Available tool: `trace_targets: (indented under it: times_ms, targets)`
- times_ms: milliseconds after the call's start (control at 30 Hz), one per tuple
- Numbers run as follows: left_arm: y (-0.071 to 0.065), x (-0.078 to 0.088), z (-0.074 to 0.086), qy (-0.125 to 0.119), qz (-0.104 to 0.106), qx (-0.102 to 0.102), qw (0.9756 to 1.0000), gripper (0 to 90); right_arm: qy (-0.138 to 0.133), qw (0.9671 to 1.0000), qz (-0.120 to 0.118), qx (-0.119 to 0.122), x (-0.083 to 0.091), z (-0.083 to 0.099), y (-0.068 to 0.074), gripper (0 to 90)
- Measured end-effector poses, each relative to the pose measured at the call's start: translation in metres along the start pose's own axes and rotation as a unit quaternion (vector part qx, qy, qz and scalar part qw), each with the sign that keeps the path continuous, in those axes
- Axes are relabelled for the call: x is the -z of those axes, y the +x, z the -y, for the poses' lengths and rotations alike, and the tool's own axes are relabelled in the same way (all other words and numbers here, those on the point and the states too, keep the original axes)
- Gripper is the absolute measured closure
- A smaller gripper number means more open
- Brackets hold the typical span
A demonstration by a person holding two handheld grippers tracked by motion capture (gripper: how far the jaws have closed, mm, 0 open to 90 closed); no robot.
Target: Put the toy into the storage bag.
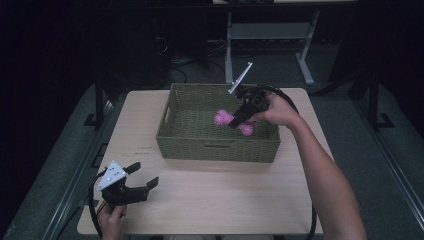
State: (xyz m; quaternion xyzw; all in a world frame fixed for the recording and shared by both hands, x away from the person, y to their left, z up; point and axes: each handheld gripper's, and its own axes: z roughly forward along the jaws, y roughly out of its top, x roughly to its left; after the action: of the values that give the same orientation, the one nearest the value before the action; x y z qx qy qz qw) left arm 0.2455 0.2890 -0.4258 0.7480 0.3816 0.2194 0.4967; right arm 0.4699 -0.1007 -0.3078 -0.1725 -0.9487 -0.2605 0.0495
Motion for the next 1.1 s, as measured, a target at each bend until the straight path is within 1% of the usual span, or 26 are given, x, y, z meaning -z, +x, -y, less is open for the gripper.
trace_targets:
  times_ms: [67, 200, 267, 600, 1100]
  targets:
    - [0.0, 0.0, 0.0, -0.002, 0.0, 0.001, 1.0, 13.8, 0.002, 1.0, 0.004, -0.001, -0.002, 0.001, -0.002, 57.8]
    - [0.0, 0.0, 0.0, -0.001, -0.001, 0.0, 1.0, 13.9, 0.006, 0.9999, 0.003, -0.009, -0.005, 0.002, -0.006, 57.8]
    - [0.0, 0.0, 0.0, -0.002, 0.0, 0.0, 1.0, 13.8, 0.003, 0.9999, 0.0, -0.011, -0.007, 0.002, -0.008, 57.8]
    - [0.0, 0.0, 0.0, -0.003, 0.0, 0.0, 1.0, 13.8, 0.007, 0.9997, -0.004, -0.023, -0.017, 0.006, -0.015, 57.8]
    - [0.001, 0.0, 0.0, -0.002, 0.0, 0.001, 1.0, 13.9, 0.01, 0.9997, -0.007, -0.021, -0.028, 0.005, -0.02, 57.8]
